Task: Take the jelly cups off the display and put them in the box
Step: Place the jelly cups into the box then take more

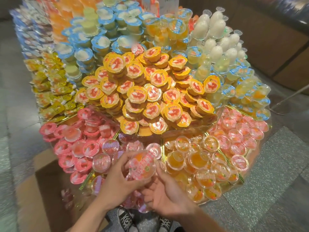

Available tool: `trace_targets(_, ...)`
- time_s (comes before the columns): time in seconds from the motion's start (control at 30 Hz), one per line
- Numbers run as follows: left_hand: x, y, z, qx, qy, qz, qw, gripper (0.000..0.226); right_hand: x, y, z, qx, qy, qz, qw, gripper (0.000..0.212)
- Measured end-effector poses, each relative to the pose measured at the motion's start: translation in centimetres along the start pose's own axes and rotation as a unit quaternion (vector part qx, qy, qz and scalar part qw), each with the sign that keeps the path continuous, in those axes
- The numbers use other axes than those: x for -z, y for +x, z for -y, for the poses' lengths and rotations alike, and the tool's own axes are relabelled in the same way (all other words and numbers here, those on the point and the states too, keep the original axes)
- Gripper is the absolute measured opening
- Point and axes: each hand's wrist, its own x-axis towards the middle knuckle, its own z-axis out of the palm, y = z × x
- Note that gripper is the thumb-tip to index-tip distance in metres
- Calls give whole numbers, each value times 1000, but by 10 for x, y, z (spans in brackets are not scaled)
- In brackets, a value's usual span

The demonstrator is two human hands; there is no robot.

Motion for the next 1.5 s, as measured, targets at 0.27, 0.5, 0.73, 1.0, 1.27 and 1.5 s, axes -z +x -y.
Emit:
trace_targets(0.27, 32, -9, 13, -4, 88, 25, 996, 108, -4, 6, 19, 129, -102, -24, 986, 45)
trace_targets(0.5, 58, -16, 32, 8, 62, -44, 997, 91, -8, 30, 30, 335, -473, -322, 748, 33)
trace_targets(0.73, 63, -16, 45, 23, 43, -41, 998, 66, 7, 69, 25, 322, -676, -358, 558, 53)
trace_targets(1.0, 80, -10, 60, 34, 54, -16, 998, 54, 14, 97, 24, 302, -660, -424, 542, 54)
trace_targets(1.27, 98, -4, 61, 15, 63, -8, 998, 46, 8, 105, 22, 289, -636, -455, 553, 56)
trace_targets(1.5, 109, -1, 58, -1, 56, 9, 998, 47, 1, 102, 20, 271, -648, -461, 542, 71)
